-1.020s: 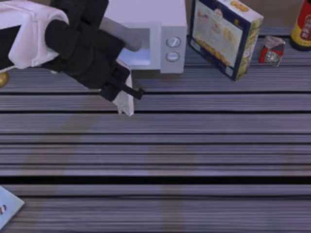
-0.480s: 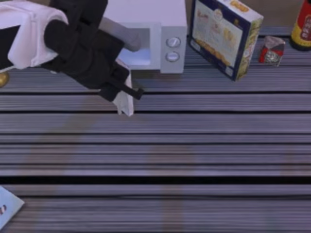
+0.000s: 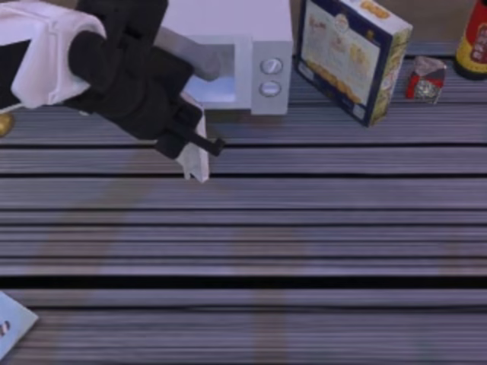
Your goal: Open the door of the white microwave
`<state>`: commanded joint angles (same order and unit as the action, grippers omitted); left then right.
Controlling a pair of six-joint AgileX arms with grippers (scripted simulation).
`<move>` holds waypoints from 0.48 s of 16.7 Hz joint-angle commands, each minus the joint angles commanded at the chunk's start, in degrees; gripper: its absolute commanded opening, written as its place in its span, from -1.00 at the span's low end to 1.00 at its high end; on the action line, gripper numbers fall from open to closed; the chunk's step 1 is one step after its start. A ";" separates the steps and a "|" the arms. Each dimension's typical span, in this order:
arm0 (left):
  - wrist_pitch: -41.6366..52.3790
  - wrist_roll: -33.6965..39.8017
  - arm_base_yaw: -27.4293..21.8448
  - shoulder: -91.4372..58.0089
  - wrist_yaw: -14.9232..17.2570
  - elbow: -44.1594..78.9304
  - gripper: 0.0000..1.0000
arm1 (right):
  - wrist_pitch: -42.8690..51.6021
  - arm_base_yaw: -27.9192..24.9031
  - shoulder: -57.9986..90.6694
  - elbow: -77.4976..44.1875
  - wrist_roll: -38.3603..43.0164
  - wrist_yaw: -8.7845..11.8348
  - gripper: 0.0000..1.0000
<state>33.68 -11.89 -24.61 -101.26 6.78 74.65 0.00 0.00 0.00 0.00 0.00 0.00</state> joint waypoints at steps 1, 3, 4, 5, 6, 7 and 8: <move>0.00 0.00 0.00 0.00 0.00 0.00 -1.00 | 0.00 0.00 0.00 0.00 0.00 0.00 1.00; 0.00 0.00 0.00 0.00 0.00 0.00 -1.00 | 0.00 0.00 0.00 0.00 0.00 0.00 1.00; 0.00 0.00 0.00 0.00 0.00 0.00 -1.00 | 0.00 0.00 0.00 0.00 0.00 0.00 1.00; 0.00 0.00 0.00 0.00 0.00 0.00 -1.00 | 0.00 0.00 0.00 0.00 0.00 0.00 1.00; 0.02 0.16 -0.21 -0.20 0.32 -0.23 -1.00 | 0.00 0.00 0.00 0.00 0.00 0.00 1.00; 0.02 -0.02 -0.16 -0.14 0.41 -0.25 -1.00 | 0.00 0.00 0.00 0.00 0.00 0.00 1.00; 0.08 -0.70 0.10 0.08 0.75 -0.38 -1.00 | 0.00 0.00 0.00 0.00 0.00 0.00 1.00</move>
<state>33.75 -12.59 -24.51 -101.18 7.53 74.27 0.00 0.00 0.00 0.00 0.00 0.00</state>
